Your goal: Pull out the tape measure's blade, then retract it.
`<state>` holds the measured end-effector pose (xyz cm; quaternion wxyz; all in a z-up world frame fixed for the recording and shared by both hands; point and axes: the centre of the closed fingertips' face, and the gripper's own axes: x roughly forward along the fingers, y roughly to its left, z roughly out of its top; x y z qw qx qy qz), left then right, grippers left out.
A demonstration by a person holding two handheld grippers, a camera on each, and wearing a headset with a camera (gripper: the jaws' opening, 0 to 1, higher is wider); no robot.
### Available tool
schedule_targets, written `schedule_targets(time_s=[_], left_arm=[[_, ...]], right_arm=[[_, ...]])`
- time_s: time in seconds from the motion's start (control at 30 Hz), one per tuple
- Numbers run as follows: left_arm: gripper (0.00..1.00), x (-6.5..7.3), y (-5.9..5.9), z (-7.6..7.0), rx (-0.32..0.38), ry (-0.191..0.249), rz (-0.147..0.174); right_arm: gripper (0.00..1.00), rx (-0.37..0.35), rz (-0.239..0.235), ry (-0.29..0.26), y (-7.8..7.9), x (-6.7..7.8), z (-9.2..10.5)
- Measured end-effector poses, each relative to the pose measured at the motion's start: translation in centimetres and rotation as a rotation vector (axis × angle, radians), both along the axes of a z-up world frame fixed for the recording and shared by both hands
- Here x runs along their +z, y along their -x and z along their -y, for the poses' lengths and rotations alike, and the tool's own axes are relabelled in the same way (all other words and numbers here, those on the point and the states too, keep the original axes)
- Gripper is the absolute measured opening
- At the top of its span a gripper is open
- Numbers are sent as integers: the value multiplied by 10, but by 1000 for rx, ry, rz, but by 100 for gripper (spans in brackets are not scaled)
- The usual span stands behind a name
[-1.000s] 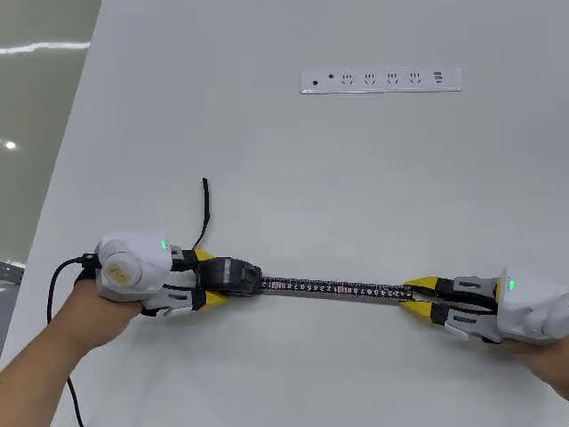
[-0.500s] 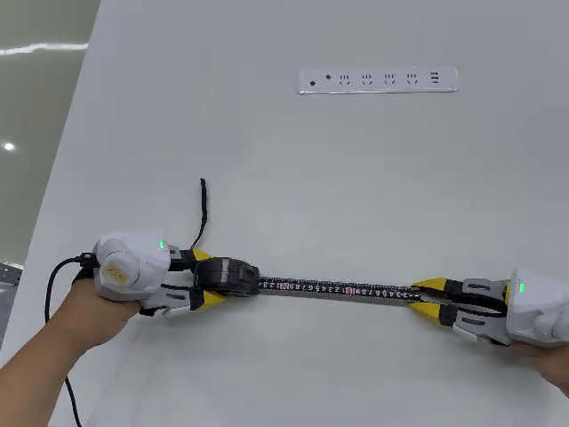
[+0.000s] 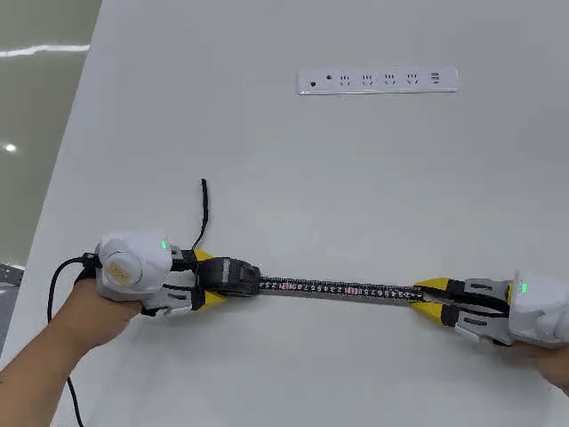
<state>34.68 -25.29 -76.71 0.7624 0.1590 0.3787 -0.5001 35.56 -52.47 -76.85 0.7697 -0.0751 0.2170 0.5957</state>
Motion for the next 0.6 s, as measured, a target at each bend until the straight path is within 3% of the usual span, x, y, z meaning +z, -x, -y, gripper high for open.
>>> schedule_targets(time_s=[0.6], left_arm=[[32, -1, -1, 0, -12, -1, 9]], right_arm=[[13, 32, 11, 24, 0, -2, 1]])
